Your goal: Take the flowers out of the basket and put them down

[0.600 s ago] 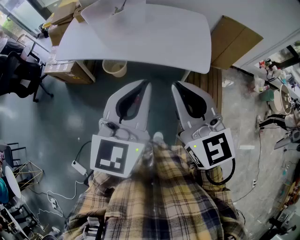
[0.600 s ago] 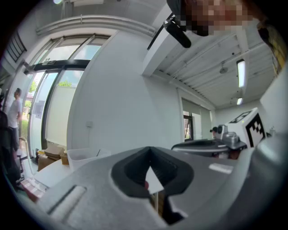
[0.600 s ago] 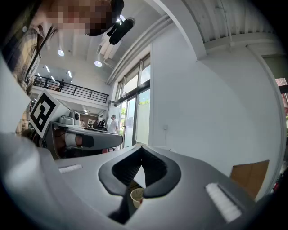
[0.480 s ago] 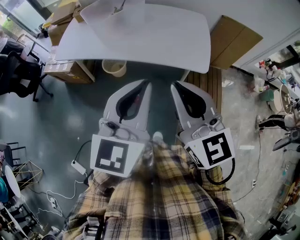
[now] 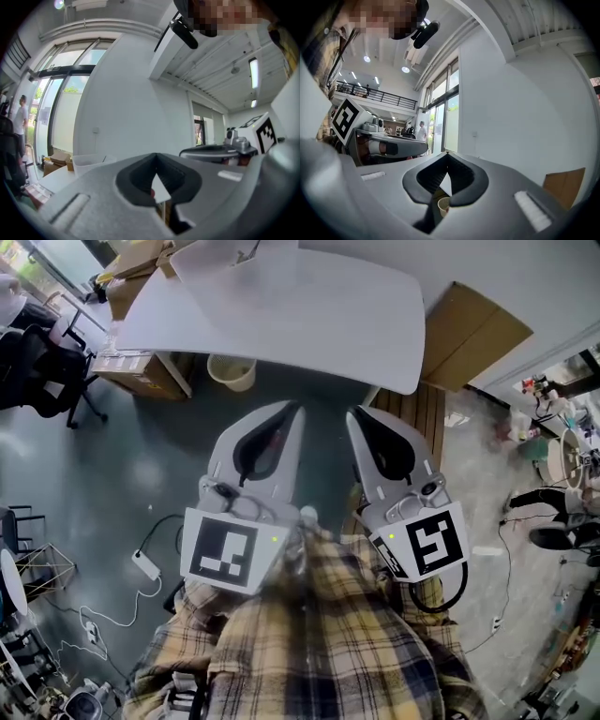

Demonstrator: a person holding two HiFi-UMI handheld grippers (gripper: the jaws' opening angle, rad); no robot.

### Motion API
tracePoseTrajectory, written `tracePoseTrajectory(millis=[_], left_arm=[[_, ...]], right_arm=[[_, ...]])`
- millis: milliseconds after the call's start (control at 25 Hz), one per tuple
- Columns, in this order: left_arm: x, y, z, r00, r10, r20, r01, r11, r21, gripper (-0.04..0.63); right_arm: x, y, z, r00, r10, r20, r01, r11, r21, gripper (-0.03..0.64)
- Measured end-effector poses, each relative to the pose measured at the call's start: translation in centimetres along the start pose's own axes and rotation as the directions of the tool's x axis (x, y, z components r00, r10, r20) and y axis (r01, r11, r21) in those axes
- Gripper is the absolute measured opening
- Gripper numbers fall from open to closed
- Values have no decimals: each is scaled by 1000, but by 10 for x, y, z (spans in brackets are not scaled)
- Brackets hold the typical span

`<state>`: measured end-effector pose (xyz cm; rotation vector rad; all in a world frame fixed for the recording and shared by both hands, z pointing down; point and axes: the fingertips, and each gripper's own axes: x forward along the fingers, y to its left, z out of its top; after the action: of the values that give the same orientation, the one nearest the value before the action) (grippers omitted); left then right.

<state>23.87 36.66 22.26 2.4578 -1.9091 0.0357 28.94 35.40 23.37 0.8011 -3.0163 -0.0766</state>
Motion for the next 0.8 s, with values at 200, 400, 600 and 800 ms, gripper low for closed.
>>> tracePoseTrajectory(millis=[200, 400, 600, 800], left_arm=[[1, 13, -2, 999, 40, -4, -40, 999, -2, 2], [7, 51, 2, 997, 76, 8, -76, 997, 6, 2], [22, 101, 2, 996, 82, 20, -82, 997, 13, 2], [45, 171, 8, 997, 67, 23, -68, 997, 25, 2]], right_arm=[[9, -7, 0, 1000, 11, 12, -11, 1000, 8, 3], [44, -5, -3, 999, 36, 6, -36, 999, 8, 3], [98, -6, -3, 999, 47, 7, -47, 999, -6, 3], [173, -12, 1, 999, 37, 13, -37, 999, -7, 3]])
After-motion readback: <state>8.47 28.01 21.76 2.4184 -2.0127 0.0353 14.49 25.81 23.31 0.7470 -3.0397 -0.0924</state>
